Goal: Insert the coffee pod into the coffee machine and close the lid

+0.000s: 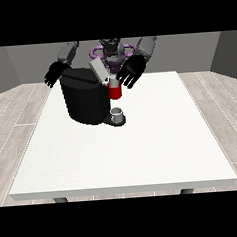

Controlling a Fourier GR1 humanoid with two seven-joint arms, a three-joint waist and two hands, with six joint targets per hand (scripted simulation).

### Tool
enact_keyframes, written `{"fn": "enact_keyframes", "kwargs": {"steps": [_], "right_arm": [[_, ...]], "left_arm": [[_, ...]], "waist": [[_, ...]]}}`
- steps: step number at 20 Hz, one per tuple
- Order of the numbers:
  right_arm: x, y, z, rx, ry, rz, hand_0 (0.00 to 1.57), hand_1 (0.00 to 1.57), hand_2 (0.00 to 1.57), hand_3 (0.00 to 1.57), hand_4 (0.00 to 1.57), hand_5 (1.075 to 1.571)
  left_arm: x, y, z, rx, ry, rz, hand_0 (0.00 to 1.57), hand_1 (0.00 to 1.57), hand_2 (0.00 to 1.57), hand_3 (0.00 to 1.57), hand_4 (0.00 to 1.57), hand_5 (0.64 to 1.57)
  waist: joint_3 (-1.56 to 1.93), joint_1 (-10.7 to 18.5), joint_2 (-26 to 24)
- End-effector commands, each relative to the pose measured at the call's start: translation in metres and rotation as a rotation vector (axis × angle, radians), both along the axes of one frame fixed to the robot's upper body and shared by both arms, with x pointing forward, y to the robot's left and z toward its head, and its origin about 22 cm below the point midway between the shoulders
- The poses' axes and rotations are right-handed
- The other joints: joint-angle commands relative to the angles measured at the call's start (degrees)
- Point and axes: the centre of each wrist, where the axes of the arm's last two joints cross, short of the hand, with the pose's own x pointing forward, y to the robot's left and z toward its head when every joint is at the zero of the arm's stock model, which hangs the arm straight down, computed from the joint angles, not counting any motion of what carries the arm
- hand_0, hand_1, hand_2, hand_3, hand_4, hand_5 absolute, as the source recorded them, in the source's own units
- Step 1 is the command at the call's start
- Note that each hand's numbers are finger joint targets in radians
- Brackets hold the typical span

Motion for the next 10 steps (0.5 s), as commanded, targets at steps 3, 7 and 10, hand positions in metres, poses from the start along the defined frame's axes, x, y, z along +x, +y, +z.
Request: {"fn": "enact_keyframes", "kwargs": {"steps": [3,7,10], "right_arm": [[0.004,0.004,0.001,-0.014,-0.023,-0.017,0.00,0.00,0.00,0.00,0.45,1.571],[0.003,-0.007,-0.006,-0.007,0.015,-0.025,0.00,0.00,0.00,0.00,0.44,1.571],[0.000,0.001,-0.014,-0.007,0.014,-0.038,0.00,0.00,0.00,0.00,0.36,1.571]], "left_arm": [[0.001,-0.009,-0.006,0.095,0.030,-0.053,0.00,0.00,0.38,0.11,0.00,1.571],[-0.001,0.002,-0.009,0.122,0.067,-0.046,0.00,0.00,0.00,0.00,0.00,1.571],[-0.001,0.004,0.001,0.113,0.063,-0.055,0.00,0.00,0.00,0.00,0.00,1.571]], "waist": [[-0.07,0.46,0.87],[-0.07,1.40,0.29],[-0.07,2.09,-0.69]]}}
